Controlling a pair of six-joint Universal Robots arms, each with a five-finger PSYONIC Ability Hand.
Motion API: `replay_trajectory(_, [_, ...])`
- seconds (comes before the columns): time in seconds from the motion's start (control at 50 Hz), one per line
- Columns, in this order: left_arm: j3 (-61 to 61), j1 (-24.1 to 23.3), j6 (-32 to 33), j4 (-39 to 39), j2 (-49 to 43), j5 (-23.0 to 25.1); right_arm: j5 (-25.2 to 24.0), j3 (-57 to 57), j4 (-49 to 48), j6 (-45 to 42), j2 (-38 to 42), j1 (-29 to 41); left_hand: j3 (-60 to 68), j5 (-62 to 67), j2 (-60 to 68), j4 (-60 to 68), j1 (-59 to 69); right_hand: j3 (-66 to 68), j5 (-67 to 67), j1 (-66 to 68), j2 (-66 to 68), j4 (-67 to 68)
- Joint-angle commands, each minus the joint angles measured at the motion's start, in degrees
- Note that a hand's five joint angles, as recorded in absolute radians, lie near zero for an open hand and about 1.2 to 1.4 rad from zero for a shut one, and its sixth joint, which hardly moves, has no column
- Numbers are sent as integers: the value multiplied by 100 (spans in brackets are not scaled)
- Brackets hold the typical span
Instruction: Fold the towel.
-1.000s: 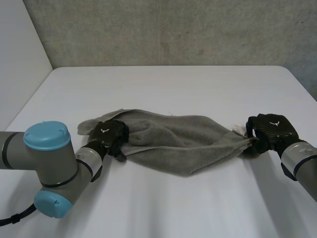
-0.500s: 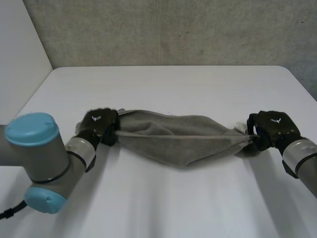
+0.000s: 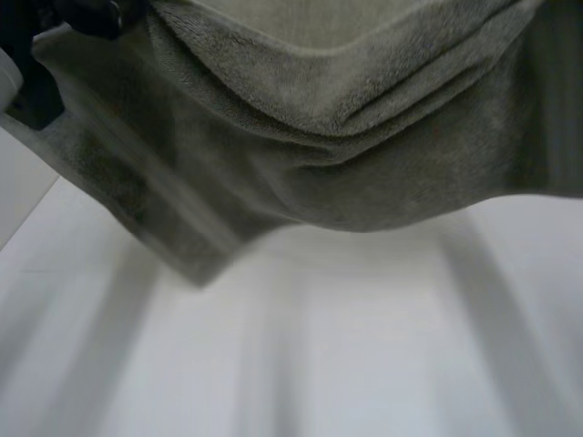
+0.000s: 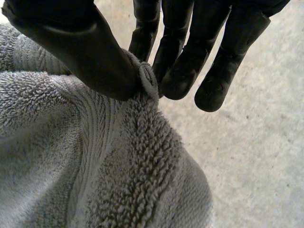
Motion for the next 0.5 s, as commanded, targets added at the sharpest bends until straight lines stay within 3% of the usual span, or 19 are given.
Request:
replay_trajectory(0.02, [142, 318, 64, -642, -670, 1, -73, -251, 570, -406, 701, 46, 274, 555, 270, 212, 567, 238, 418, 397, 399, 280])
replay_trajectory(0.18, [-43, 440, 90, -642, -1944, 1, 85, 725, 552, -1663, 1711, 467, 274, 555, 270, 212, 567, 238, 418, 397, 399, 280])
replay_trajectory(0.28, [194, 555, 301, -607, -2720, 1, 523, 701, 482, -2025, 2626, 871, 274, 555, 270, 212, 567, 238, 418, 397, 399, 280])
replay_trajectory(0.36, [885, 538, 556, -450, -3299, 2, 902, 113, -288, -1894, 3233, 1241, 274, 555, 270, 212, 567, 238, 418, 397, 399, 280])
replay_trajectory(0.42, [1527, 520, 513, -213, -3406, -77, 920, -56, -731, -1735, 3305, 1303, 274, 555, 270, 212, 567, 238, 418, 397, 399, 280])
replay_trajectory(0.5, [2055, 442, 390, 217, -3336, -191, 972, -266, -2089, -965, 3069, 1338, 274, 555, 270, 212, 567, 238, 418, 397, 399, 280])
